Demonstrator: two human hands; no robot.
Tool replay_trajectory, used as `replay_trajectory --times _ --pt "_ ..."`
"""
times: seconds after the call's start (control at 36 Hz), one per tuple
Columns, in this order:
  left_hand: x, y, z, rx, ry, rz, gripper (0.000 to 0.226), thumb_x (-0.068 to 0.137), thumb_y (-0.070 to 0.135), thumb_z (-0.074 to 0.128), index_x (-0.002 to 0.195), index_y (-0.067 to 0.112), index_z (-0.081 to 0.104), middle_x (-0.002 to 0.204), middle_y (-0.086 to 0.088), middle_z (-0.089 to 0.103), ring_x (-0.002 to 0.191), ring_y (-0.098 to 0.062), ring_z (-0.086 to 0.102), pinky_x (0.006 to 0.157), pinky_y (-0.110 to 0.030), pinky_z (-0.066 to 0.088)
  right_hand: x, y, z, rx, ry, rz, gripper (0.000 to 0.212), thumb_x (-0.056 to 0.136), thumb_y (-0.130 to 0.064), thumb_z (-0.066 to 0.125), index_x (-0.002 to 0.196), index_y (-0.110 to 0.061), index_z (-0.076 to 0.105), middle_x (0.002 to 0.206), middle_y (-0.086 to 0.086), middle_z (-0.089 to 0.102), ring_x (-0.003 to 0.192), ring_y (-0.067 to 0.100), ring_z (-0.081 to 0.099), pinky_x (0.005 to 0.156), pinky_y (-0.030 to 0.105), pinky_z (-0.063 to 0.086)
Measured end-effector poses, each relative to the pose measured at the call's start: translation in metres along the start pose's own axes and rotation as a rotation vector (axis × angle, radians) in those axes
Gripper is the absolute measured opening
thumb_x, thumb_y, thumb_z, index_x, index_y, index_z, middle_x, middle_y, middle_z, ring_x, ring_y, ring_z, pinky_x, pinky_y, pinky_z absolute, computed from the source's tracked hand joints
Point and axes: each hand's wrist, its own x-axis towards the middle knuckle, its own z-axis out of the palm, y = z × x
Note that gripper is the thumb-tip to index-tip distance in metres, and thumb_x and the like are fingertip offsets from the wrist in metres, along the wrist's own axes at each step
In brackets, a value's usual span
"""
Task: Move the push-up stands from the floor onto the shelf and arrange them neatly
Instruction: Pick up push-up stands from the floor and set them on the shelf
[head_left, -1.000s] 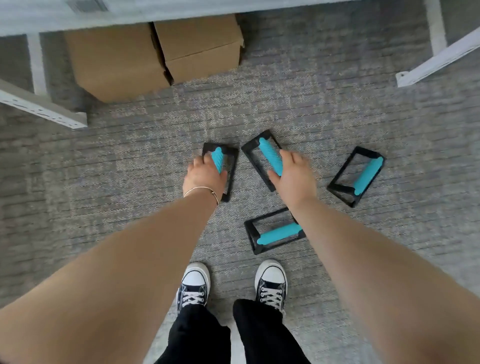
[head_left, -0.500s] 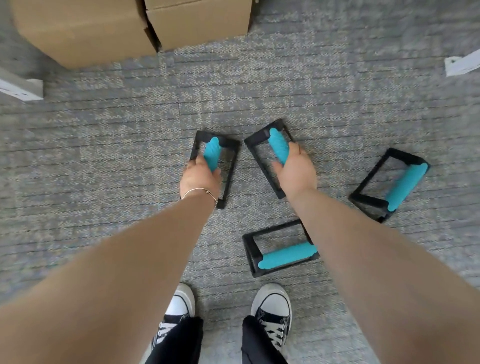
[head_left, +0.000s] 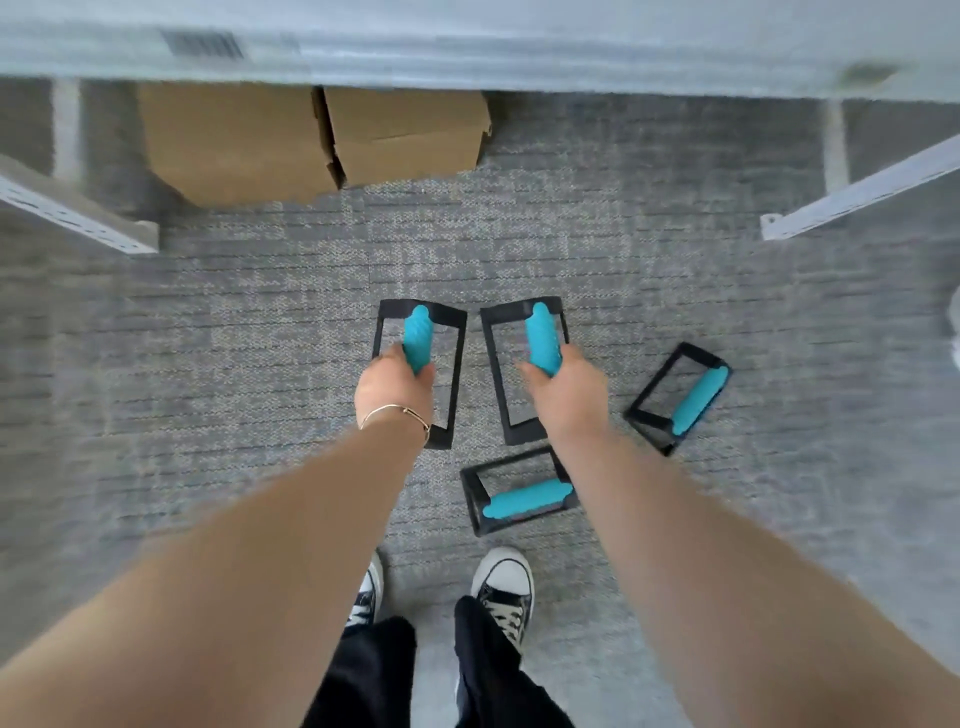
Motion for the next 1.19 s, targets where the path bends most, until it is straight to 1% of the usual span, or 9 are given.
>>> replay_trajectory --times 0.17,0.33,0.5,0.61,0.72,0.81,0.89,1.08,1.19 --pt "-0.085 0.033 -0.094 -0.009 -0.011 0.018 0.035 0.091 0.039 0.058 0.115 0.015 0.053 0.091 -0.005 0.063 0.078 -0.023 0.062 0.072 -0.038 0.056 -0.08 -0.033 -0.095 0.109 0.008 0.009 0.032 0.087 -0.039 0.066 0.093 -0.009 0.059 0.074 0.003 0.059 0.058 0.016 0.054 0.048 0.024 0.036" --pt "-0.173 0.066 -0.192 -0.01 0.016 0.049 0.036 0.09 0.038 0.06 0.116 0.014 0.054 0.086 -0.002 0.061 0.073 -0.022 0.061 0.067 -0.034 0.055 -0.158 -0.073 -0.2 0.195 0.043 0.018 0.03 0.086 -0.037 0.068 0.094 -0.01 0.059 0.07 0.0 0.057 0.059 0.016 0.054 0.05 0.025 0.037" --pt "-0.246 0.095 -0.278 -0.035 0.075 0.111 0.034 0.089 0.036 0.058 0.114 0.012 0.057 0.093 -0.007 0.067 0.081 -0.027 0.064 0.075 -0.04 0.057 -0.218 -0.115 -0.3 0.257 0.101 -0.007 0.032 0.085 -0.04 0.068 0.092 -0.01 0.059 0.072 0.0 0.059 0.058 0.011 0.051 0.045 0.02 0.029" --pt "-0.293 0.116 -0.33 -0.108 0.122 0.138 0.028 0.087 0.036 0.059 0.103 0.013 0.06 0.084 -0.004 0.064 0.072 -0.023 0.062 0.063 -0.034 0.055 -0.25 -0.14 -0.361 0.332 0.148 -0.051 0.032 0.084 -0.043 0.069 0.086 -0.013 0.06 0.071 0.001 0.06 0.061 0.015 0.054 0.046 0.024 0.031" --pt "-0.334 0.144 -0.382 -0.145 0.151 0.191 0.027 0.086 0.036 0.057 0.098 0.013 0.061 0.081 -0.003 0.063 0.064 -0.017 0.055 0.05 -0.025 0.039 -0.274 -0.165 -0.419 0.44 0.154 -0.095 0.03 0.084 -0.044 0.069 0.085 -0.015 0.063 0.07 0.001 0.061 0.061 0.015 0.058 0.048 0.025 0.039" --pt "-0.36 0.169 -0.419 -0.158 0.192 0.235 0.03 0.086 0.041 0.057 0.098 0.014 0.061 0.079 -0.001 0.062 0.066 -0.019 0.055 0.054 -0.026 0.039 -0.286 -0.184 -0.464 0.482 0.187 -0.134 0.028 0.083 -0.045 0.069 0.091 -0.019 0.062 0.075 -0.001 0.063 0.066 0.012 0.061 0.051 0.026 0.046" --pt "-0.379 0.194 -0.452 -0.176 0.24 0.272 0.035 0.086 0.046 0.057 0.102 0.015 0.062 0.08 -0.001 0.062 0.072 -0.021 0.058 0.06 -0.027 0.046 -0.294 -0.203 -0.508 0.516 0.241 -0.165 0.029 0.083 -0.045 0.069 0.086 -0.017 0.062 0.076 -0.001 0.063 0.067 0.012 0.059 0.05 0.024 0.041" --pt "-0.426 0.251 -0.518 -0.31 0.348 0.352 0.031 0.087 0.045 0.056 0.096 0.016 0.06 0.076 0.0 0.058 0.059 -0.01 0.05 0.046 -0.021 0.033 -0.301 -0.236 -0.598 0.593 0.321 -0.247 0.032 0.082 -0.045 0.069 0.087 -0.013 0.067 0.074 0.001 0.064 0.065 0.013 0.057 0.049 0.024 0.034" --pt "-0.447 0.278 -0.55 -0.378 0.418 0.431 0.03 0.083 0.048 0.059 0.087 0.019 0.067 0.066 0.004 0.063 0.057 -0.009 0.055 0.043 -0.021 0.035 -0.3 -0.255 -0.648 0.618 0.346 -0.333 0.03 0.082 -0.045 0.069 0.086 -0.015 0.068 0.074 0.001 0.066 0.068 0.015 0.063 0.052 0.028 0.046"
